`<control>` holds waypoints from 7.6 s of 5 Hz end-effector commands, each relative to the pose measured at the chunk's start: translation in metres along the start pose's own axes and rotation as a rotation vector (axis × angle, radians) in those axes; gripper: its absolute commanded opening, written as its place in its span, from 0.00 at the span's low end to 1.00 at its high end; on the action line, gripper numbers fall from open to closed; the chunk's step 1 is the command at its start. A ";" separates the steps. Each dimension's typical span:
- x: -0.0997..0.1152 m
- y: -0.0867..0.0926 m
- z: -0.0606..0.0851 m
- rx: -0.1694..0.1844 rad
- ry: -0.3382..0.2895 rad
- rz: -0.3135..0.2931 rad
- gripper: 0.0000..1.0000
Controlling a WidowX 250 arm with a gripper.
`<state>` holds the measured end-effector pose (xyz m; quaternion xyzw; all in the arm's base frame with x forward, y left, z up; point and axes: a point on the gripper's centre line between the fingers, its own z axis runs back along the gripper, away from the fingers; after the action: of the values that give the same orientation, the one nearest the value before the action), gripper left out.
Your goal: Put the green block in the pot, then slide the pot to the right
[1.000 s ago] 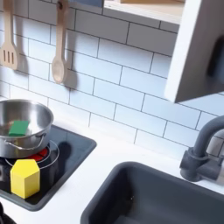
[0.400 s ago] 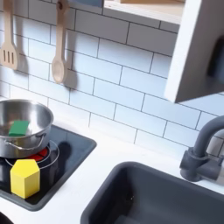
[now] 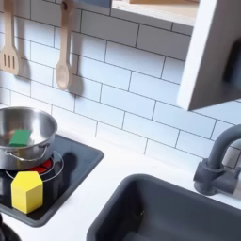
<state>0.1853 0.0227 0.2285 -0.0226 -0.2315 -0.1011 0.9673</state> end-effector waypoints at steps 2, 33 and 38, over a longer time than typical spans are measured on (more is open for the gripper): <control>0.038 0.034 -0.017 0.040 -0.042 0.059 1.00; 0.129 0.084 -0.120 0.075 0.225 0.180 1.00; 0.121 0.076 -0.124 0.063 0.234 0.184 1.00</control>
<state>0.3608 0.0677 0.1722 0.0004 -0.1157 -0.0016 0.9933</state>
